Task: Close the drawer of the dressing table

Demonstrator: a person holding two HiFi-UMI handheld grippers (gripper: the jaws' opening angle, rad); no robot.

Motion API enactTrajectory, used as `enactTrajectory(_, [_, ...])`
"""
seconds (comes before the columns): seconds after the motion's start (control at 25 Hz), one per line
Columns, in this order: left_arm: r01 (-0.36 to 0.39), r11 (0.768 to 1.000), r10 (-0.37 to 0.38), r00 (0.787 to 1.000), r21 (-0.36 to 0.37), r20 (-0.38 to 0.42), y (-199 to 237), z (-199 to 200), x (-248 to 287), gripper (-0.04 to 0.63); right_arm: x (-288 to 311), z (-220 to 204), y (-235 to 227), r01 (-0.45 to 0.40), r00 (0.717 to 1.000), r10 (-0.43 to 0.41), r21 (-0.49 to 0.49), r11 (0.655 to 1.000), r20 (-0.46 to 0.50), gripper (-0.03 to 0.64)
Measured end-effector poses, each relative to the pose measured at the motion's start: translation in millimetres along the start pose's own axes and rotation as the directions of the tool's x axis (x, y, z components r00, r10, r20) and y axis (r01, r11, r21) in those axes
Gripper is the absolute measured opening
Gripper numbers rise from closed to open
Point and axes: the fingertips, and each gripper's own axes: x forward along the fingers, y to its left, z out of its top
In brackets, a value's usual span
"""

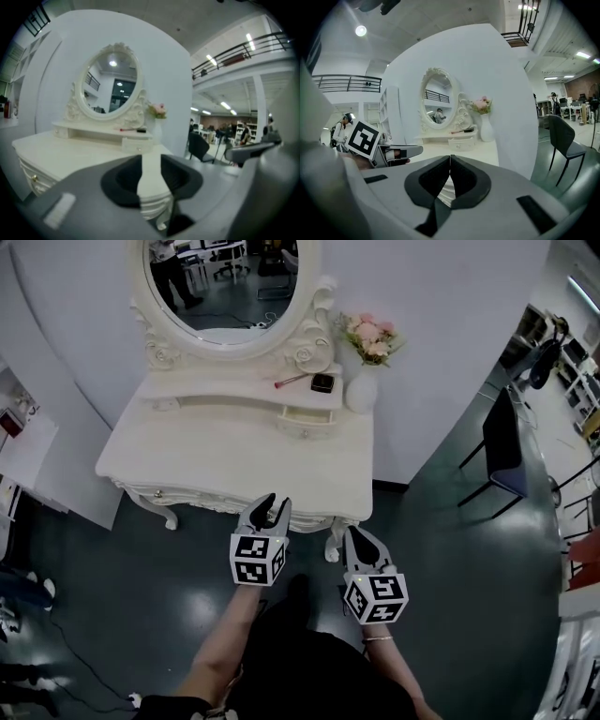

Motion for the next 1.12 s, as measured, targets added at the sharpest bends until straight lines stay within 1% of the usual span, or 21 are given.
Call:
enactTrajectory(0.36, [0.052, 0.998, -0.051, 0.998, 0.031, -0.027, 24, 23, 75, 0.14, 64, 30, -31, 0.064, 0.998, -0.064, 0.021, 0.998, 0.01, 0.005])
enactTrajectory(0.52, [0.066, 0.997, -0.065, 0.997, 0.027, -0.03, 35, 28, 102, 0.15, 89, 37, -42, 0.087, 0.996, -0.087, 0.028, 0.996, 0.009, 0.005])
enactTrajectory(0.76, [0.082, 0.996, -0.081, 0.995, 0.031, -0.053, 44, 27, 125, 0.155, 108, 41, -48, 0.11, 0.994, -0.11, 0.031, 0.993, -0.004, 0.005])
enactTrajectory(1.12, [0.08, 0.996, -0.076, 0.994, 0.044, -0.083, 46, 22, 147, 0.155, 126, 44, -55, 0.105, 0.994, -0.105, 0.023, 0.994, -0.016, 0.005])
